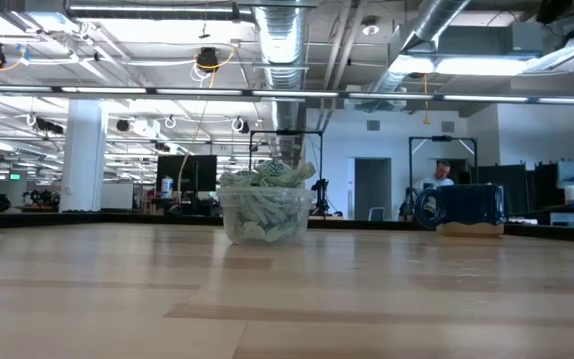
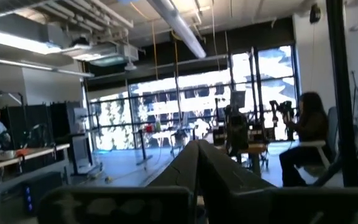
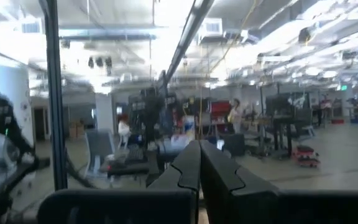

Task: Pick and place items into bin
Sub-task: Return to Home Position

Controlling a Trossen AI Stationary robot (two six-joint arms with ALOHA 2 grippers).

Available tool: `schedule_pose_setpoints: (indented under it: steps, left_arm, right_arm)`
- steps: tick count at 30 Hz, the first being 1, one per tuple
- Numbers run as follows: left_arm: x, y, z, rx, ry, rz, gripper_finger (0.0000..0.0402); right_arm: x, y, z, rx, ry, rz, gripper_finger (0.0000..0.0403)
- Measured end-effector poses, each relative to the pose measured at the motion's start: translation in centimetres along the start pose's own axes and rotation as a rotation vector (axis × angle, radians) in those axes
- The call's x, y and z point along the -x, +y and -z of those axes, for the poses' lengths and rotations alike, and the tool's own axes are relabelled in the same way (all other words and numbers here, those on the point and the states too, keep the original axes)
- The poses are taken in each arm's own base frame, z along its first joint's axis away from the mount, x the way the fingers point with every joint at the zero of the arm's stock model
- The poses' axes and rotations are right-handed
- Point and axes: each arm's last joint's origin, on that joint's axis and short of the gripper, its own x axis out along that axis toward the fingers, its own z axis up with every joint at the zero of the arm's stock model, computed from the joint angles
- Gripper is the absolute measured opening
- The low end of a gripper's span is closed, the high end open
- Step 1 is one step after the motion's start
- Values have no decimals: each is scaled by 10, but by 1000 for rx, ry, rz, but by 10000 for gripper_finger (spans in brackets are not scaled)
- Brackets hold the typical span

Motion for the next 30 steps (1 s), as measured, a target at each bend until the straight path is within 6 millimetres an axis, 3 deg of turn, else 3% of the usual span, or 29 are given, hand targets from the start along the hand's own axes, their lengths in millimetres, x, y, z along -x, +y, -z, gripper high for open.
schedule_pose_setpoints:
  steps: [7, 16, 22, 30]
  left_arm:
    - [27, 5, -2, 44, -49, -9, 0]
    - [48, 4, 20, 81, -122, -20, 0]
    - [33, -2, 34, 82, -164, 37, 0]
    - [6, -17, 81, 140, -261, 131, 0]
  right_arm:
    - [-4, 3, 9, 5, 49, -7, 0]
    - [-11, 9, 35, -48, 70, -16, 0]
    - [-16, 17, 52, -83, -19, -125, 0]
    - [-19, 23, 76, -144, -54, -156, 0]
